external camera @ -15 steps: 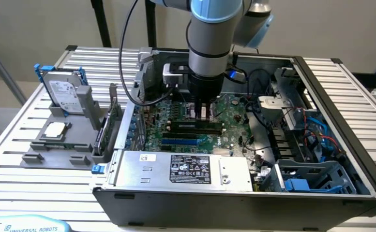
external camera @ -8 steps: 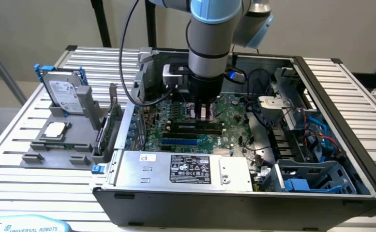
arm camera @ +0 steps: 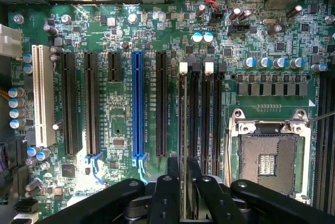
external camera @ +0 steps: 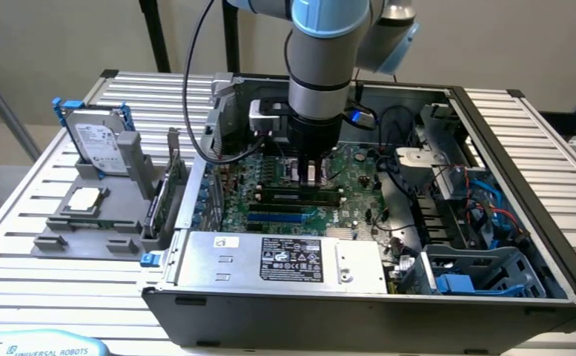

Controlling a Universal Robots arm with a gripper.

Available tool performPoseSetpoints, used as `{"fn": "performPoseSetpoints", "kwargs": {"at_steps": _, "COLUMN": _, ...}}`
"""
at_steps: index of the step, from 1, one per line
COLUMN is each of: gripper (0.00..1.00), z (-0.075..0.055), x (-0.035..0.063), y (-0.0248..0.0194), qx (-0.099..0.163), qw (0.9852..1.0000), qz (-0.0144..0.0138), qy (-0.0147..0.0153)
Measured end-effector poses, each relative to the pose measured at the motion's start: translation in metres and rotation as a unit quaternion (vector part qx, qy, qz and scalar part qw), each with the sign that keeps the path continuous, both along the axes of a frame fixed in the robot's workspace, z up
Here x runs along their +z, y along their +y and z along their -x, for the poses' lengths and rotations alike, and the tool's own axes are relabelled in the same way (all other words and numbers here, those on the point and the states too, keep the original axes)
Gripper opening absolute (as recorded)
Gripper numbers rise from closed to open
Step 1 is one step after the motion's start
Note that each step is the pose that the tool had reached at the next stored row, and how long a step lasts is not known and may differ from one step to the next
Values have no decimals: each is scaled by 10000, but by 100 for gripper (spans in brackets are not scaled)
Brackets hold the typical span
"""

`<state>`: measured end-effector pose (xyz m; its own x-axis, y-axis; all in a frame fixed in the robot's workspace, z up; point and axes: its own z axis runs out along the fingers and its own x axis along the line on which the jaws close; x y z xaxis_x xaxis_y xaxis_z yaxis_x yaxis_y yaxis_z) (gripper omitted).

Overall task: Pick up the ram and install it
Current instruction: 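Insert the ram into the slot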

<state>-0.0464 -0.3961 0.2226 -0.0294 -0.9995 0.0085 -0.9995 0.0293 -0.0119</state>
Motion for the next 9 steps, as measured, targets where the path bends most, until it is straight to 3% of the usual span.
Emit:
{"fn": "performPoseSetpoints", "kwargs": {"at_steps": 3, "gripper": 21, "z": 0, "x": 24, "y": 1, "qx": 0, "qw": 10000, "qz": -1, "qy": 0}}
{"fn": "performPoseSetpoints", "kwargs": {"at_steps": 6, "gripper": 21, "z": 0, "x": 126, "y": 0, "qx": 0, "qw": 10000, "qz": -1, "qy": 7}}
{"fn": "performPoseSetpoints", "kwargs": {"at_steps": 9, "gripper": 21, "z": 0, "x": 164, "y": 0, "qx": 0, "qw": 10000, "qz": -9, "qy": 8}}
